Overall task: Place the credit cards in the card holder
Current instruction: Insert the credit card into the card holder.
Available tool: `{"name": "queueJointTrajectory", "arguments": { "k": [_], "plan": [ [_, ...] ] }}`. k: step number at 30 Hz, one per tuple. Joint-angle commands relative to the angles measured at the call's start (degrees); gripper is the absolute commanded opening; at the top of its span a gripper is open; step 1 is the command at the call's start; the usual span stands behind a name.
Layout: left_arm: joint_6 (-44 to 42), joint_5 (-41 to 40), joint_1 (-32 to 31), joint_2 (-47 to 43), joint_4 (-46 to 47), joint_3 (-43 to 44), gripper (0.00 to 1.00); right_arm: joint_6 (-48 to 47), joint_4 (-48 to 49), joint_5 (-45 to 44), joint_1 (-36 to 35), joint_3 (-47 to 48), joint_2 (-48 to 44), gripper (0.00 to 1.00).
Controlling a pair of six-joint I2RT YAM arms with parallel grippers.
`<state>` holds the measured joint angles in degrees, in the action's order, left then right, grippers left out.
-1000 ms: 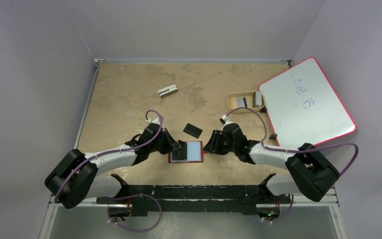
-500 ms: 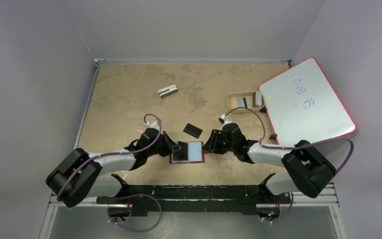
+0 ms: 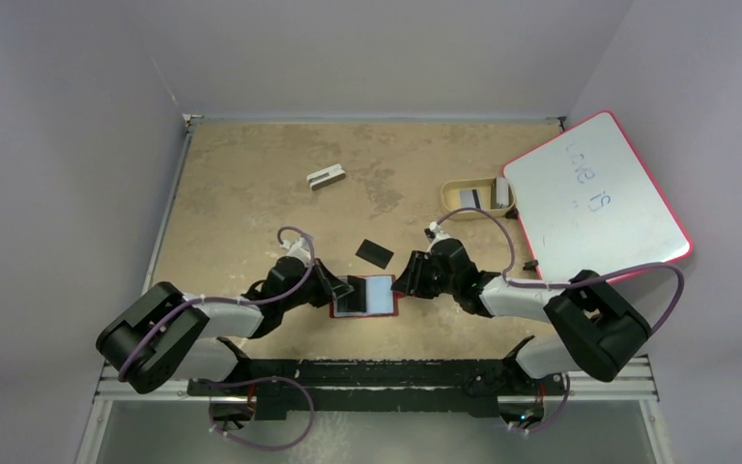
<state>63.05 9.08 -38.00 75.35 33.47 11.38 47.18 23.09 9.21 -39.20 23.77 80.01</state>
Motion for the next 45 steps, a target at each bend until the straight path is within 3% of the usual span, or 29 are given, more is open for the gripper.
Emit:
{"name": "queueJointTrajectory", "arguments": {
  "k": [1, 12, 24, 31, 45],
  "plan": [
    [1.02, 1.98, 0.07, 1.66, 9.22, -1.91, 0.0, 0.19, 0.34, 0.24, -0.09, 0.19, 0.57, 0.4],
    [0.57, 0.99, -0.21, -0.58, 9.14, -2.4, 0.0, -0.15, -1.6, -0.16, -0.09, 0.21, -0.58, 0.4],
    [3.61, 0.97, -1.32, 6.48, 18.67, -3.81, 0.0, 0.22, -0.17, -0.63, -0.09, -0.1, 0.0, 0.4],
    [3.6, -0.39, -1.85, 8.16, 19.55, -2.98, 0.0, 0.35, -0.04, -0.42, -0.09, 0.03, -0.03, 0.4],
    [6.16, -7.04, -6.3, 14.32, 25.39, -3.95, 0.0, 1.43, 1.5, 0.01, -0.09, -0.78, 0.5, 0.38]
  ]
}}
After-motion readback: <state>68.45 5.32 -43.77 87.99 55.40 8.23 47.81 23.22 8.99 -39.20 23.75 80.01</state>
